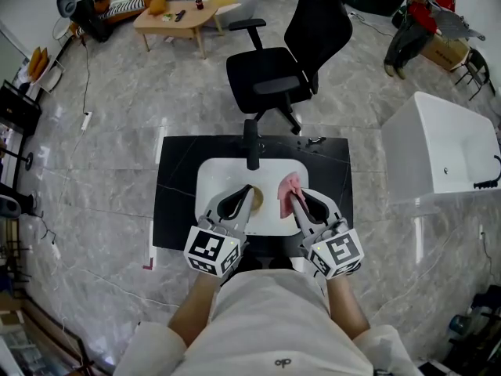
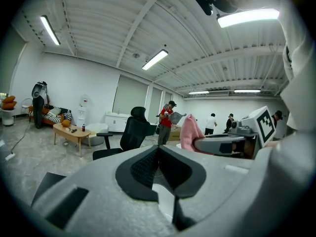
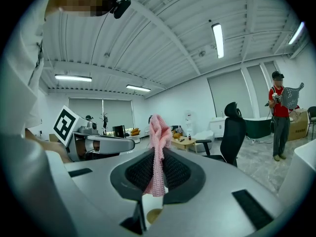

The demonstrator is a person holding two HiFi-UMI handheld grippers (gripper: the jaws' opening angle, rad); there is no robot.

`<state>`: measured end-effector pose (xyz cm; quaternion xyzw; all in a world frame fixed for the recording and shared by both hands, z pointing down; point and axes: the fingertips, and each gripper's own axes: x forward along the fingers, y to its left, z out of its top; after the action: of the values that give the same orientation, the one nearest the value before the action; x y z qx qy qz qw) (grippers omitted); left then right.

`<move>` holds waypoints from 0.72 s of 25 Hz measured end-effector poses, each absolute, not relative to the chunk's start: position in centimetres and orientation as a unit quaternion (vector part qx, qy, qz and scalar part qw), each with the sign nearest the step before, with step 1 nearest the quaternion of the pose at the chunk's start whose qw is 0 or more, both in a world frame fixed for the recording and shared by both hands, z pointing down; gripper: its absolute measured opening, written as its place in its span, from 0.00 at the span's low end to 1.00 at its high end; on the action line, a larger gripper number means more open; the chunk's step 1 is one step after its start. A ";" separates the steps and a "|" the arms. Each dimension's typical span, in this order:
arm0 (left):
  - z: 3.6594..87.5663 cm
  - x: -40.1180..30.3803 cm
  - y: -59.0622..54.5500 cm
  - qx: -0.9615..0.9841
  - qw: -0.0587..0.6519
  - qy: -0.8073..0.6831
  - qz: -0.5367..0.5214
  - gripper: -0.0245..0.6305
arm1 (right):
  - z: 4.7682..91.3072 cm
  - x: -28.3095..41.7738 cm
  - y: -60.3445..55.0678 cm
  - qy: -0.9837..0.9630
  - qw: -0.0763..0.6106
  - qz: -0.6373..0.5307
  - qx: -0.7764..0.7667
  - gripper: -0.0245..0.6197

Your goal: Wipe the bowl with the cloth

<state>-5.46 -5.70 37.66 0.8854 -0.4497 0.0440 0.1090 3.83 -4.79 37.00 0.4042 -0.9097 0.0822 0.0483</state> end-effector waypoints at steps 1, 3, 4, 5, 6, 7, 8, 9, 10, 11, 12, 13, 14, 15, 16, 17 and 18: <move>37.6 -5.5 -5.8 0.885 0.108 -0.450 0.043 0.05 | 36.8 3.8 -4.9 -0.910 0.051 0.076 0.405 0.09; 37.6 -5.5 -5.8 0.884 0.107 -0.452 0.041 0.05 | 36.5 3.7 -4.9 -0.910 0.055 0.064 0.407 0.09; 37.6 -5.5 -5.8 0.884 0.108 -0.453 0.039 0.05 | 36.4 3.6 -4.9 -0.910 0.054 0.060 0.406 0.08; 37.5 -5.5 -5.8 0.884 0.110 -0.452 0.037 0.05 | 36.2 3.6 -4.8 -0.911 0.052 0.059 0.405 0.08; 37.4 -5.5 -5.8 0.884 0.111 -0.452 0.036 0.05 | 36.1 3.5 -4.8 -0.911 0.049 0.060 0.404 0.08; 37.3 -5.5 -5.8 0.885 0.111 -0.452 0.035 0.05 | 36.0 3.5 -4.8 -0.911 0.047 0.061 0.404 0.08; 37.2 -5.4 -5.8 0.885 0.110 -0.452 0.035 0.05 | 35.9 3.5 -4.8 -0.911 0.046 0.063 0.405 0.08; 37.2 -5.4 -5.8 0.885 0.108 -0.452 0.035 0.05 | 35.9 3.6 -4.8 -0.911 0.045 0.064 0.406 0.08; 37.2 -5.4 -5.8 0.884 0.107 -0.453 0.036 0.05 | 35.9 3.6 -4.8 -0.910 0.045 0.064 0.406 0.08; 37.2 -5.5 -5.9 0.884 0.106 -0.455 0.037 0.05 | 35.9 3.6 -4.8 -0.911 0.045 0.064 0.406 0.08; 37.3 -5.6 -6.0 0.883 0.106 -0.456 0.038 0.05 | 35.9 3.5 -4.9 -0.911 0.044 0.064 0.406 0.08; 37.4 -5.6 -6.0 0.882 0.107 -0.457 0.039 0.05 | 35.9 3.5 -4.9 -0.911 0.045 0.064 0.405 0.08; 37.4 -5.7 -6.0 0.882 0.109 -0.457 0.038 0.05 | 36.0 3.6 -4.9 -0.911 0.045 0.064 0.405 0.08; 37.5 -5.7 -6.0 0.881 0.110 -0.458 0.038 0.05 | 36.0 3.6 -4.8 -0.911 0.045 0.064 0.406 0.08; 37.5 -5.7 -6.0 0.881 0.111 -0.458 0.038 0.05 | 36.1 3.6 -4.8 -0.910 0.046 0.064 0.406 0.08; 37.5 -5.7 -5.9 0.881 0.110 -0.458 0.038 0.05 | 36.1 3.7 -4.8 -0.910 0.047 0.065 0.407 0.08; 37.5 -5.7 -6.0 0.882 0.109 -0.457 0.039 0.05 | 36.2 3.7 -4.8 -0.910 0.048 0.065 0.407 0.08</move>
<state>-5.72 -5.95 37.53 0.8816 -0.4575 0.0388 0.1095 3.69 -4.80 36.16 0.4072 -0.9097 0.0652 0.0480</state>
